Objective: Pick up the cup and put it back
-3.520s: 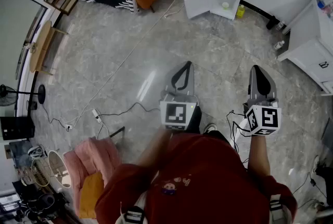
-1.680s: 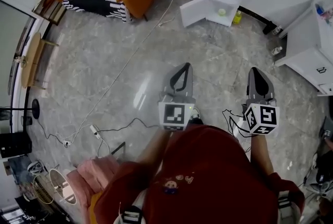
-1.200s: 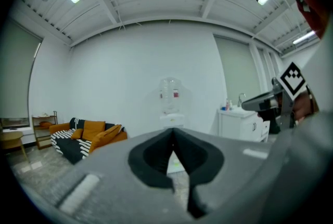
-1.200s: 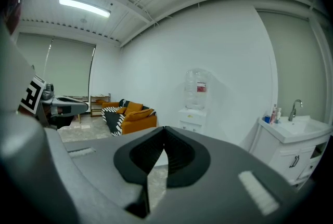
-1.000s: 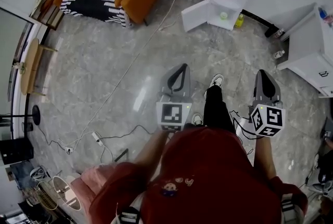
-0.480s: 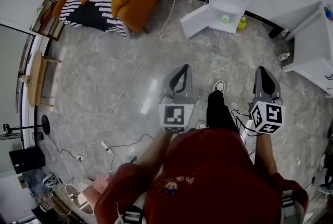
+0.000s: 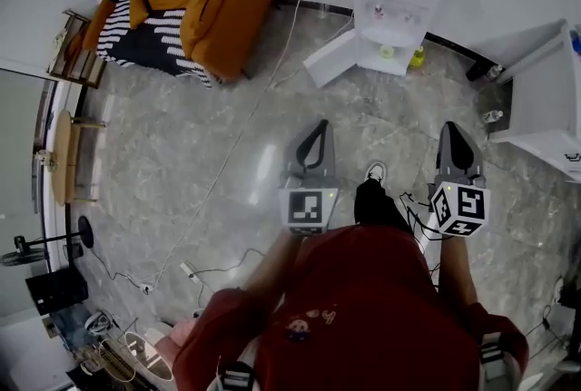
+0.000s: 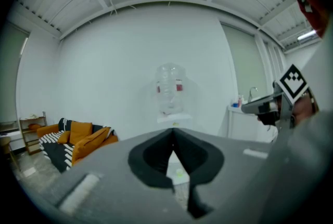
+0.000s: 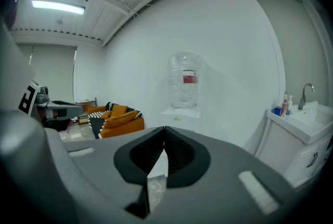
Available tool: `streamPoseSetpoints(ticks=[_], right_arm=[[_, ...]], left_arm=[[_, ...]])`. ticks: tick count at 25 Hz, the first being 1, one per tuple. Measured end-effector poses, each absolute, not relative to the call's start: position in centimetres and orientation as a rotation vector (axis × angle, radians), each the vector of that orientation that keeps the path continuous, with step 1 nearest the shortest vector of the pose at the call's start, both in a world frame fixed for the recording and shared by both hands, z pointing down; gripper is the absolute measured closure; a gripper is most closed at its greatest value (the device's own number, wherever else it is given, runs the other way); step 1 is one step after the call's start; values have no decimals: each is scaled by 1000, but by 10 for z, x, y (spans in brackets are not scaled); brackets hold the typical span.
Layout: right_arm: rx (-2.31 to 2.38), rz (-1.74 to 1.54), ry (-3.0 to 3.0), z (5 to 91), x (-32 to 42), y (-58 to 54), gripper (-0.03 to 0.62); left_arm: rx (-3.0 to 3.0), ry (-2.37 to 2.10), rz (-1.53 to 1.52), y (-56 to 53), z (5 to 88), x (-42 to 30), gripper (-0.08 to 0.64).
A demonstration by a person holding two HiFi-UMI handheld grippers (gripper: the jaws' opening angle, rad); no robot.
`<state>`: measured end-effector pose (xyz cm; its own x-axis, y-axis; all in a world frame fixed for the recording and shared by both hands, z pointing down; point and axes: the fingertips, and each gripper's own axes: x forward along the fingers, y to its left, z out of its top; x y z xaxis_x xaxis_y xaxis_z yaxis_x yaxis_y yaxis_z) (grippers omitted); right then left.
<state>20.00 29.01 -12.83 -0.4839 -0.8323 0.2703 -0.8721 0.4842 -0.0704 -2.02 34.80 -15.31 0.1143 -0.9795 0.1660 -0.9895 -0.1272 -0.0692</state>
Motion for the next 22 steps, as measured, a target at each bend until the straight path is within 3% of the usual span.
streamPoseSetpoints(ticks=[8, 22], right_arm=[[1478, 298, -2521, -126, 207, 192, 591], [1689, 312, -2359, -112, 186, 118, 591]], left_arm=[[2337, -1990, 299, 242, -151, -7, 560], [2544, -1781, 257, 127, -146, -31, 560]])
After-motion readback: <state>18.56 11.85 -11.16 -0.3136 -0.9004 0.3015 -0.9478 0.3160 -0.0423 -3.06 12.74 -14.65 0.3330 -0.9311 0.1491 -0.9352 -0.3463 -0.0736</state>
